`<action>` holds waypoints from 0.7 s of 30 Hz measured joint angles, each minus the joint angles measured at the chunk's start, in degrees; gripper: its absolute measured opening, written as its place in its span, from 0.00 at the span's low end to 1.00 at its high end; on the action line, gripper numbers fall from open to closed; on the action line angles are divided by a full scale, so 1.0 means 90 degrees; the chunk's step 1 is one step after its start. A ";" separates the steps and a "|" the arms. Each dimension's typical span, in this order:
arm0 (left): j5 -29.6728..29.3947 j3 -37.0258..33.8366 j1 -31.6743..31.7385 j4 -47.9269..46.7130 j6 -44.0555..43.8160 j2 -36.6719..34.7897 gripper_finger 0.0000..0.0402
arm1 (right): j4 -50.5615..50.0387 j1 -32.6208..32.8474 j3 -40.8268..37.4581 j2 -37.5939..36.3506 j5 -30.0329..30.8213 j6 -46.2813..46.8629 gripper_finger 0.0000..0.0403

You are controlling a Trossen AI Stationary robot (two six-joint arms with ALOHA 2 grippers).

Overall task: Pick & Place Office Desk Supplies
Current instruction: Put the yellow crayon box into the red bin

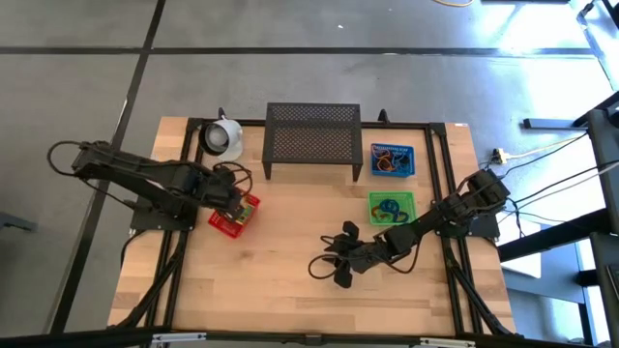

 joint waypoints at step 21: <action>0.0086 0.0014 -0.0517 -0.0037 -0.0135 0.1345 0.00 | -0.0005 0.0000 0.0005 -0.0005 -0.0002 0.0010 0.34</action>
